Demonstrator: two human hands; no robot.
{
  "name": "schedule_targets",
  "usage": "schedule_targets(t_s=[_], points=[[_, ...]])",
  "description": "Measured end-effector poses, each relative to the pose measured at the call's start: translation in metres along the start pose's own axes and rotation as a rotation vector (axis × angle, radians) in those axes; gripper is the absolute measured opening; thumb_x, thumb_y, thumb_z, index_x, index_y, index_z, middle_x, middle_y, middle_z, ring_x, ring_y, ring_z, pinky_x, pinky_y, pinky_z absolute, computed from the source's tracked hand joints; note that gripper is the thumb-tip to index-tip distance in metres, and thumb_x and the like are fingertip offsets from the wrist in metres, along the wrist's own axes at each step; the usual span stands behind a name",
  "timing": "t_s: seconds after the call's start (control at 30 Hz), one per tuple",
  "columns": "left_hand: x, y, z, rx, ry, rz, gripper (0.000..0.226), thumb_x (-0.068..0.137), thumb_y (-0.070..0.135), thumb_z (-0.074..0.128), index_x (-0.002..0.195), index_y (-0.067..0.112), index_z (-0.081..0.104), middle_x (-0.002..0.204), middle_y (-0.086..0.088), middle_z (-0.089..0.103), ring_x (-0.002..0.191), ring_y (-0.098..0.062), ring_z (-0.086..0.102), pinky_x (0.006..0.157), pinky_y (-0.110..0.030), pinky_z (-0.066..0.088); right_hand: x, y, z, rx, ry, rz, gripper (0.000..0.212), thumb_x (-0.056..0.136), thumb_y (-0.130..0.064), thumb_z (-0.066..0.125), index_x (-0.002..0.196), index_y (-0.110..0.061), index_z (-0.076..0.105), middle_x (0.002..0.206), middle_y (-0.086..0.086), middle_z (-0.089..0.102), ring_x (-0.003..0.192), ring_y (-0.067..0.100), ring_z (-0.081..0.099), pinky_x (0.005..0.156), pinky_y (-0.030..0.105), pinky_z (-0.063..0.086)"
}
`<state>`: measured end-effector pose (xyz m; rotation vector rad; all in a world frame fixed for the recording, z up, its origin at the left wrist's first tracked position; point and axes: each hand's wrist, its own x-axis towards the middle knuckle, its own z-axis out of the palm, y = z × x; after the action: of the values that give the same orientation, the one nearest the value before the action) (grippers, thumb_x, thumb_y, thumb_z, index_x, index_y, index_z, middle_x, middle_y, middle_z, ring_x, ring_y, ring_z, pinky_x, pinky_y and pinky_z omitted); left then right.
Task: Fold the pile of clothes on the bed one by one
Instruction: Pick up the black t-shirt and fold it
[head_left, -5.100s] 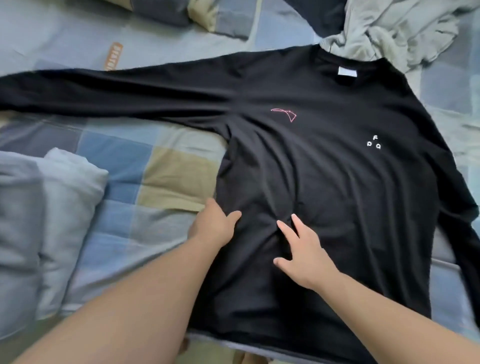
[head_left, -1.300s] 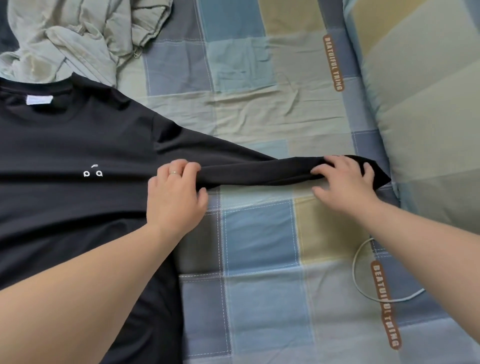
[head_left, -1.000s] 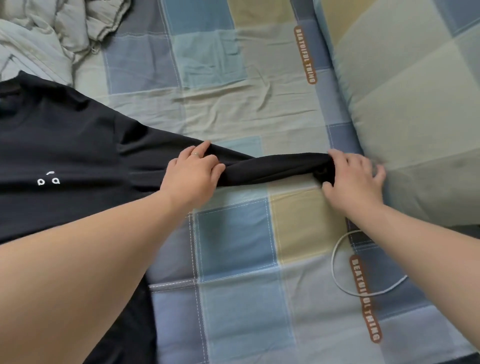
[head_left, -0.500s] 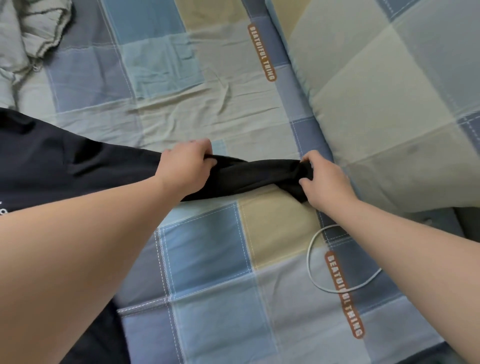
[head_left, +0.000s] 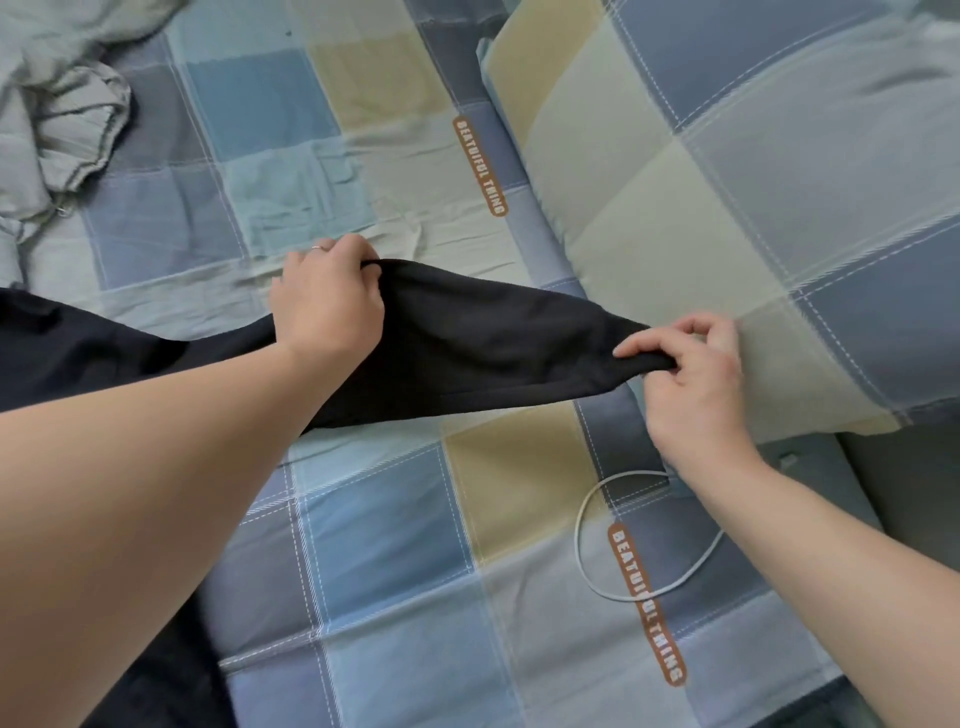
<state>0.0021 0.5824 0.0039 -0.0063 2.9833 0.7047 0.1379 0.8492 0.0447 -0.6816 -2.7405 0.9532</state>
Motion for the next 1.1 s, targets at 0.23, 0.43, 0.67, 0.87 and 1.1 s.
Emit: schedule_targets(t_s=[0.23, 0.43, 0.67, 0.87, 1.1], points=[[-0.003, 0.005, 0.004, 0.142, 0.043, -0.008, 0.021, 0.103, 0.024, 0.044, 0.111, 0.017, 0.062, 0.121, -0.01, 0.053, 0.102, -0.038, 0.049, 0.08, -0.041, 0.033, -0.003, 0.01, -0.016, -0.055, -0.044, -0.291, 0.039, 0.071, 0.011, 0.049, 0.092, -0.007, 0.076, 0.107, 0.0, 0.069, 0.1, 0.01, 0.061, 0.095, 0.009, 0.042], [0.0, 0.009, 0.026, -0.099, -0.108, -0.012, 0.02, 0.103, 0.018, 0.047, 0.118, 0.013, 0.059, 0.13, -0.01, 0.05, 0.104, -0.033, 0.054, 0.081, -0.038, 0.041, 0.005, 0.006, -0.009, -0.443, -0.478, -0.134, 0.043, 0.094, -0.004, 0.053, 0.137, -0.006, 0.058, 0.162, 0.003, 0.031, 0.144, 0.022, 0.037, 0.116, 0.035, 0.034], [-0.049, -0.006, 0.065, 0.211, -0.27, 0.171, 0.052, 0.099, 0.041, 0.053, 0.148, 0.032, 0.039, 0.168, -0.006, 0.012, 0.151, -0.034, 0.018, 0.117, -0.053, 0.023, -0.012, -0.026, 0.048, -0.499, -0.473, -0.099, 0.054, 0.101, -0.022, 0.044, 0.153, -0.026, 0.031, 0.168, -0.001, 0.007, 0.154, 0.023, 0.004, 0.122, 0.042, 0.014], [-0.072, -0.061, 0.085, 0.348, -0.355, 0.015, 0.066, 0.101, 0.062, 0.03, 0.158, 0.042, 0.005, 0.169, -0.002, -0.012, 0.154, -0.033, -0.01, 0.117, -0.067, 0.006, -0.028, -0.032, 0.149, -0.483, -0.678, -0.335, 0.062, 0.105, -0.049, 0.031, 0.16, -0.037, 0.004, 0.168, -0.011, -0.013, 0.154, 0.023, -0.015, 0.123, 0.053, -0.005], [-0.068, -0.082, 0.101, 0.258, -0.465, 0.027, 0.074, 0.096, 0.072, 0.025, 0.153, 0.05, -0.016, 0.162, 0.005, -0.034, 0.148, -0.028, -0.033, 0.114, -0.067, -0.013, 0.031, 0.046, 0.16, -0.707, -0.507, -0.198, 0.072, 0.1, -0.064, 0.017, 0.161, -0.031, -0.002, 0.168, -0.003, -0.013, 0.155, 0.018, -0.01, 0.124, 0.05, -0.002]])
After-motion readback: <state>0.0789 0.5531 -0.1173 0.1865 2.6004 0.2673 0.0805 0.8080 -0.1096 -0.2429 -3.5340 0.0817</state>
